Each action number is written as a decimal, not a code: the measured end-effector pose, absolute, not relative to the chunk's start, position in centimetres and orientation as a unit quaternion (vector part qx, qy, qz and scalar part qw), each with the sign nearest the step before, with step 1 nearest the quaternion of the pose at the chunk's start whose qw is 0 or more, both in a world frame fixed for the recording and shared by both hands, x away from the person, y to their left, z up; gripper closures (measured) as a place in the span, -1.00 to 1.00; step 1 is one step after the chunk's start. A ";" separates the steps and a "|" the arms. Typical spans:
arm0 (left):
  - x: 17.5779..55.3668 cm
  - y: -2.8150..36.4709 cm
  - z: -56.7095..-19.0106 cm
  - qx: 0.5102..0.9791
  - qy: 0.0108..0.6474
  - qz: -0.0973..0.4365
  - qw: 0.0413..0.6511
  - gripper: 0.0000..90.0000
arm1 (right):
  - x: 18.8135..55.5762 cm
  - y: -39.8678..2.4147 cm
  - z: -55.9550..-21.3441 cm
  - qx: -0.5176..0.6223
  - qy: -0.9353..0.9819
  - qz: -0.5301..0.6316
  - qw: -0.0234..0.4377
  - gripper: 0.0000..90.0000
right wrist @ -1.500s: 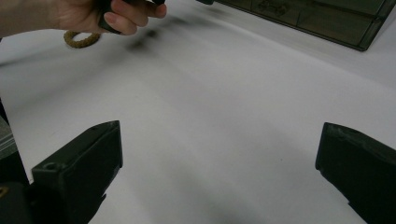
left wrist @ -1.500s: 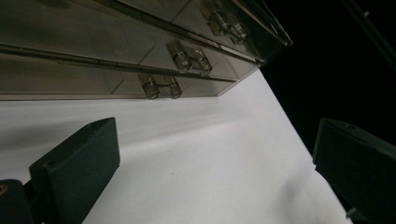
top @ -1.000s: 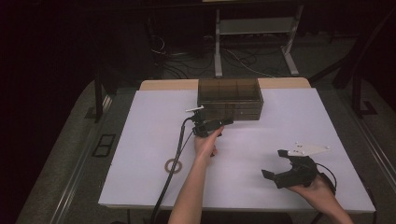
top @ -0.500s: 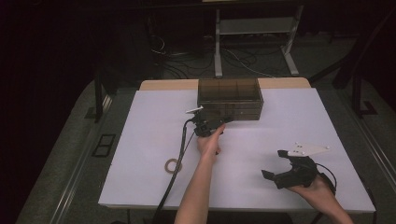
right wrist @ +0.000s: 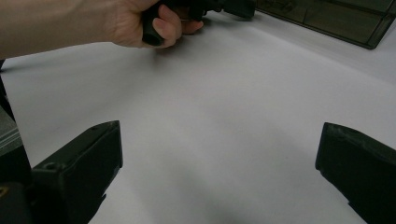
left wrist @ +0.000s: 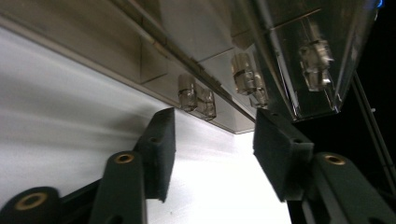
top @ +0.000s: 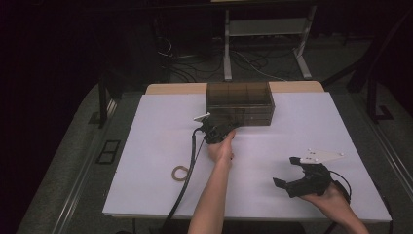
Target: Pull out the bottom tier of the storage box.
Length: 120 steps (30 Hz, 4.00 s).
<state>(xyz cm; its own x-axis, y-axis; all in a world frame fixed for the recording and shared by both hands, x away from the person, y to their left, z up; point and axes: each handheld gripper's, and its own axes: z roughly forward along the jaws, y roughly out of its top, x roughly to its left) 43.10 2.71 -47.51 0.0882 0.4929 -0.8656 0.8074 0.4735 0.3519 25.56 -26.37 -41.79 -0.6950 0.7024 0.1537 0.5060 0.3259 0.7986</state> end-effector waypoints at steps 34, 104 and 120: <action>43.6 2.2 -49.8 0.379 0.707 -0.194 0.565 0.74 | 25.5 -26.4 -41.9 0.366 0.816 0.434 0.107 -1.00; 40.5 2.1 -49.2 0.415 0.702 -0.159 0.557 0.73 | 25.6 -26.3 -42.0 0.363 0.822 0.426 0.107 -1.00; 39.7 2.4 -46.7 0.522 0.662 -0.109 0.527 0.58 | 25.6 -26.1 -42.1 0.363 0.822 0.426 0.106 -1.00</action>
